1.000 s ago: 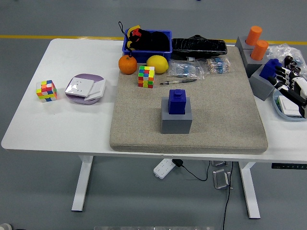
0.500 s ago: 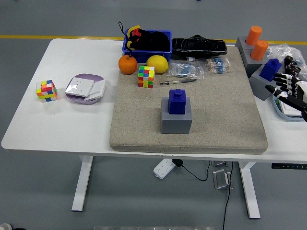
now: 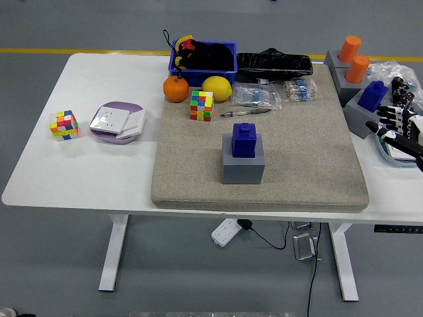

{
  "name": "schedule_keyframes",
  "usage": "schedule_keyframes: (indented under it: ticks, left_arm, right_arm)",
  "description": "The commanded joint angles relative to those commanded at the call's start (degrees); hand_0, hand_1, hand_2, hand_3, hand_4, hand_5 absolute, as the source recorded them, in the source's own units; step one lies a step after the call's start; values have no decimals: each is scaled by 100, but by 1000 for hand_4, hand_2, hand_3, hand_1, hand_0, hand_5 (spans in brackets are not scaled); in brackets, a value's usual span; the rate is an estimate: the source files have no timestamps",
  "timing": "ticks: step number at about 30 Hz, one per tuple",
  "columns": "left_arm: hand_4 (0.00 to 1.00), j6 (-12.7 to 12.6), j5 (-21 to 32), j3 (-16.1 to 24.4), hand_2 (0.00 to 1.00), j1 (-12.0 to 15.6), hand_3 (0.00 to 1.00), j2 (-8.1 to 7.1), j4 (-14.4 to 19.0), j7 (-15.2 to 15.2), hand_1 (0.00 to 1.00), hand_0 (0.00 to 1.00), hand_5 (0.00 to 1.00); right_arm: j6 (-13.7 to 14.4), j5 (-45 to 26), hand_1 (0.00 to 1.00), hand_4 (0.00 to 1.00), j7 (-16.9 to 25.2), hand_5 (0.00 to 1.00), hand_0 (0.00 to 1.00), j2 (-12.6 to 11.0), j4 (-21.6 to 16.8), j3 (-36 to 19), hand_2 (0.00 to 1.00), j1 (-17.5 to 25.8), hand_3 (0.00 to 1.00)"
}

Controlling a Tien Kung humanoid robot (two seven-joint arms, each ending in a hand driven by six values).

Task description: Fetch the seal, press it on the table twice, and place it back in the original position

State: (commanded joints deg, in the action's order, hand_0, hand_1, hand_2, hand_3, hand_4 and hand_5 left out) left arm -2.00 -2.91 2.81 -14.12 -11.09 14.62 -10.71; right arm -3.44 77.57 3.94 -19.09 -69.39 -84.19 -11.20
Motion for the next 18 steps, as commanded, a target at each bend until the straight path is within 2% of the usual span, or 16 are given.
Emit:
schedule_keyframes:
  ticks: [18]
  left_arm:
    - [624, 1, 164, -101, 736, -16, 761, 26, -31, -3, 743, 793, 441]
  right_arm:
    - [16, 51, 810, 998, -63, 470, 861, 19, -111, -83, 798, 26, 758]
